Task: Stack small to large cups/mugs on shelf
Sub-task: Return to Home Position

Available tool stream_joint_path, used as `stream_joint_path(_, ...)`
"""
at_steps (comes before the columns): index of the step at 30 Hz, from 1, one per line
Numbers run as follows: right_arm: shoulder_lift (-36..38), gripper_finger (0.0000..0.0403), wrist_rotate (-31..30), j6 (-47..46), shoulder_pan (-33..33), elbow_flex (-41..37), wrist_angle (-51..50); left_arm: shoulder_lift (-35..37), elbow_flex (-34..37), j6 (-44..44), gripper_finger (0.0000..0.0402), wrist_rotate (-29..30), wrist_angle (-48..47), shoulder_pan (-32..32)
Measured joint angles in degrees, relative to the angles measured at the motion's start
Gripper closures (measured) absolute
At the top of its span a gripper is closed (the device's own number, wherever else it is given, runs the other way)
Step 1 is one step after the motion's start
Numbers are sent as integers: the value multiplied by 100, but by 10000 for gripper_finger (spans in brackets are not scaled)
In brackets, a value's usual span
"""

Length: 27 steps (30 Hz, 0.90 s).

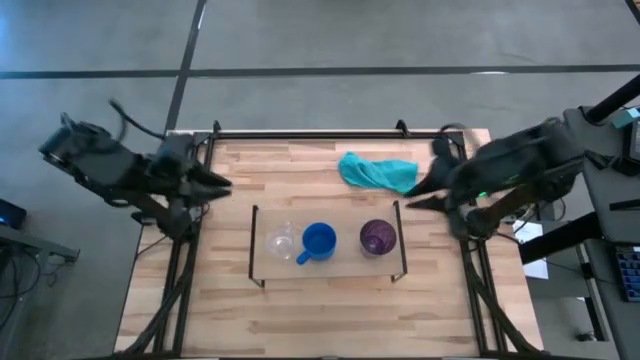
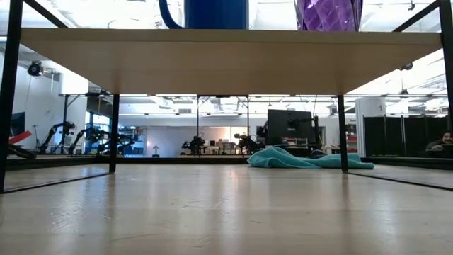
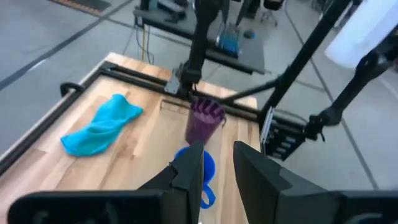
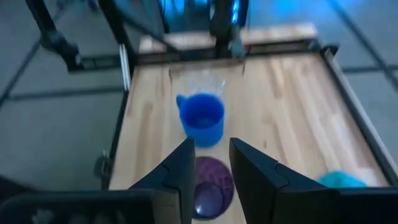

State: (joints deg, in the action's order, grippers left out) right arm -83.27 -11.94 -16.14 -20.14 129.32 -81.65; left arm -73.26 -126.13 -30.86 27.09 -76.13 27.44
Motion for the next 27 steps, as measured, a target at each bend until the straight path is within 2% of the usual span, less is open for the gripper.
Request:
stream_joint_path(4, 614, 313, -323, -2, -73, -22, 198, 345, 16, 137, 327, 72, -3, 0)
stream_joint_path(8, 1193, 317, -374, 10, -75, -219, 375, 700, 109, 282, 327, 357, 12, 1)
stream_joint_path(14, 1920, 312, -375, 136, -75, -873, 594, 1216, 763, 281, 327, 788, 74, 0)
stream_joint_path(19, 2589, 315, -376, 311, -75, -1917, 1277, 1950, 1756, 297, 327, 838, 727, 0)
stream_joint_path(27, 3909, 323, -369, 78, -75, -3869, 2623, 3420, 4089, 632, 327, 709, 2507, 2)
